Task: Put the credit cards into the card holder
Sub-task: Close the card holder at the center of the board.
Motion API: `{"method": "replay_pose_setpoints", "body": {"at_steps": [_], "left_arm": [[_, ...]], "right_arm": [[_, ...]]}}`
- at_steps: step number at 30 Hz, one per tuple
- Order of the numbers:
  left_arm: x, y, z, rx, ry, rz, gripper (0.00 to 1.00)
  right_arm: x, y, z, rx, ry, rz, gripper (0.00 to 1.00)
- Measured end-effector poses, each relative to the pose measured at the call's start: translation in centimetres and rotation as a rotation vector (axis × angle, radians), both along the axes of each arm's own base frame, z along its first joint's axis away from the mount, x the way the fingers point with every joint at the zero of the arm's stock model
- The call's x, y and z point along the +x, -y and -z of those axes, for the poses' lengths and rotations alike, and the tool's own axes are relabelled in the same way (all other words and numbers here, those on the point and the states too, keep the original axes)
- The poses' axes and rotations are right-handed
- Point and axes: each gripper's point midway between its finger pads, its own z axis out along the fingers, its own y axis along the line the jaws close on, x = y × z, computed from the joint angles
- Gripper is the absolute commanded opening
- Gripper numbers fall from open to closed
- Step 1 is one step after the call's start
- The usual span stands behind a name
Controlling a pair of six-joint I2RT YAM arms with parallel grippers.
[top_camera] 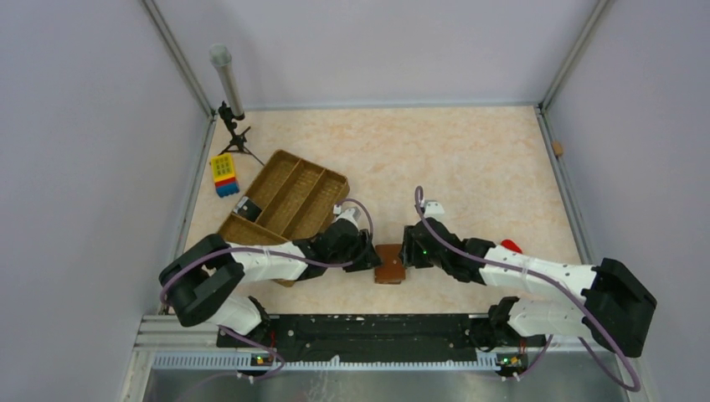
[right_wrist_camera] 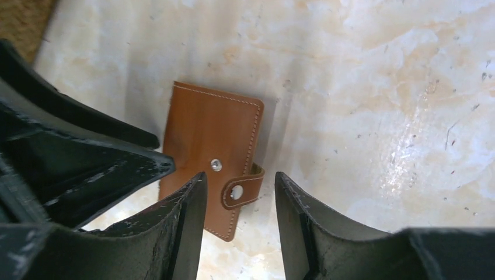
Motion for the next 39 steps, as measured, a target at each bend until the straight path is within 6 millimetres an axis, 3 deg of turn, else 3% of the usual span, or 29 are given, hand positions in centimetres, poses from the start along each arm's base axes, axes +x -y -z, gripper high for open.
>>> {"method": "replay_pose_setpoints", "body": {"at_steps": [5, 10, 14, 22, 29, 39], "left_arm": [[0.0, 0.3, -0.1, -0.018, -0.004, -0.003, 0.56], [0.0, 0.6, -0.3, -0.033, -0.007, 0.000, 0.57], [0.1, 1.1, -0.3, -0.032, -0.006, 0.008, 0.55], [0.0, 2.2, 0.0, 0.024, 0.008, 0.026, 0.50], [0.1, 2.9, 0.2, 0.079, 0.023, 0.029, 0.49], [0.1, 3.0, 0.3, 0.118, 0.033, 0.022, 0.49]], "right_arm": [[-0.6, 0.4, 1.7, -0.056, -0.066, -0.011, 0.45], [-0.5, 0.3, 1.0, -0.075, -0.090, 0.003, 0.39], [-0.6, 0.1, 0.7, -0.070, -0.103, 0.009, 0.37], [-1.8, 0.6, 2.5, -0.124, -0.180, -0.014, 0.38], [-1.6, 0.2, 1.9, -0.119, -0.178, -0.013, 0.33], [-1.6, 1.1, 2.2, -0.158, -0.182, 0.011, 0.16]]}}
